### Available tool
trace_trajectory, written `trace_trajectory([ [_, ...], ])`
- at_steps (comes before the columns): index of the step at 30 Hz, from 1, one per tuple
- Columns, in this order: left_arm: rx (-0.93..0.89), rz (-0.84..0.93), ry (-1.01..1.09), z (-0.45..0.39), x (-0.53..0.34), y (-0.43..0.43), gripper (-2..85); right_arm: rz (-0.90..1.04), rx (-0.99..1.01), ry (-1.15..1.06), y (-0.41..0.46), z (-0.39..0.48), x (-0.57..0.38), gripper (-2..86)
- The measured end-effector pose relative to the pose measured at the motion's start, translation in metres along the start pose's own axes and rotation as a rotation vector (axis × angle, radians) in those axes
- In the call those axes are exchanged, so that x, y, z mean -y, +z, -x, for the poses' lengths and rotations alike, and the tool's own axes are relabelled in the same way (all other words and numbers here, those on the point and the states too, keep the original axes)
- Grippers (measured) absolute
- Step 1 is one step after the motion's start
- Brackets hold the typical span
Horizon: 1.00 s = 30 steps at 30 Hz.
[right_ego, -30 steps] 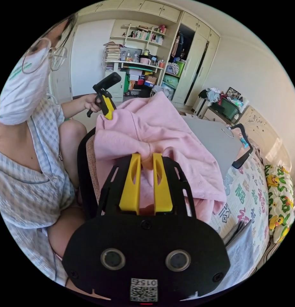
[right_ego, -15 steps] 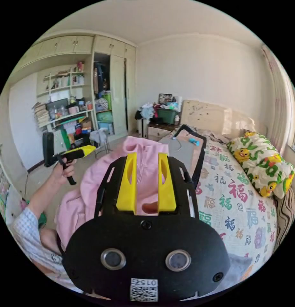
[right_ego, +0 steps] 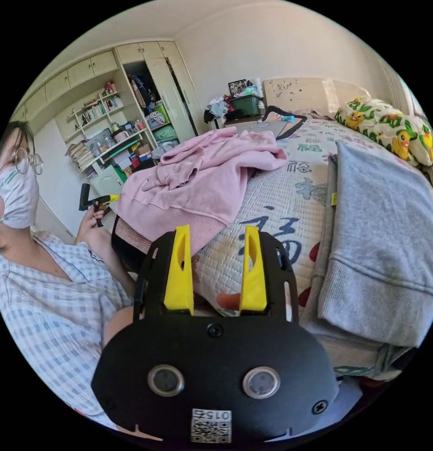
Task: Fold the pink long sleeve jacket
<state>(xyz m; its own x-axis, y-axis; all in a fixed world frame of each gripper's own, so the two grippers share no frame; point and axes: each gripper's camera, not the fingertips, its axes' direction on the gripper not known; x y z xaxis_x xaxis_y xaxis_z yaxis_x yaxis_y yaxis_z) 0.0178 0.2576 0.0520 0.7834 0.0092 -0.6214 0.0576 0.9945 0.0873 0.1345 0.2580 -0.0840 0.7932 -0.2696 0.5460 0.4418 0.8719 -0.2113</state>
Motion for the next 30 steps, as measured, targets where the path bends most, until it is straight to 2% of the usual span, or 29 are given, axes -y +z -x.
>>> trace_trajectory([
  [1,-0.076,0.016,0.018,-0.003,0.003,0.004,15.0,0.004,0.007,-0.002,0.003,0.000,0.000,16.2],
  [2,-0.076,0.020,0.025,-0.005,0.006,0.005,14.7,-0.024,0.002,0.007,0.005,-0.002,0.000,15.9],
  [4,0.006,0.005,0.027,-0.010,0.016,-0.001,11.5,-0.052,0.023,0.021,0.003,-0.006,0.000,13.9],
  [6,-0.002,-0.011,0.022,-0.013,0.023,-0.005,9.0,-0.060,0.134,0.075,0.000,-0.019,0.000,7.8],
  [9,0.034,0.014,0.044,-0.030,0.034,-0.014,4.2,-0.126,0.140,0.113,-0.014,-0.023,-0.007,2.3],
  [11,0.062,-0.038,0.077,-0.050,0.036,-0.039,2.5,-0.173,0.088,0.116,-0.033,-0.016,-0.012,0.5],
  [15,-0.004,-0.120,0.163,-0.100,0.035,-0.105,1.6,-0.216,-0.041,0.102,-0.072,0.002,-0.026,-0.5],
  [17,0.065,-0.086,0.232,-0.124,0.033,-0.118,1.5,-0.196,-0.075,0.111,-0.077,0.004,-0.037,-0.5],
  [21,0.171,0.176,0.317,-0.146,0.043,-0.097,1.8,-0.024,-0.077,0.141,-0.050,-0.005,-0.050,0.6],
  [24,0.178,0.230,0.297,-0.147,0.049,-0.104,2.4,-0.067,-0.045,0.154,-0.057,-0.001,-0.050,6.4],
  [26,0.170,0.154,0.287,-0.154,0.054,-0.134,2.9,-0.150,-0.072,0.118,-0.080,0.012,-0.047,11.4],
  [30,0.169,-0.291,0.451,-0.214,0.073,-0.217,5.4,-0.232,-0.202,-0.024,-0.106,0.050,0.003,11.2],
])
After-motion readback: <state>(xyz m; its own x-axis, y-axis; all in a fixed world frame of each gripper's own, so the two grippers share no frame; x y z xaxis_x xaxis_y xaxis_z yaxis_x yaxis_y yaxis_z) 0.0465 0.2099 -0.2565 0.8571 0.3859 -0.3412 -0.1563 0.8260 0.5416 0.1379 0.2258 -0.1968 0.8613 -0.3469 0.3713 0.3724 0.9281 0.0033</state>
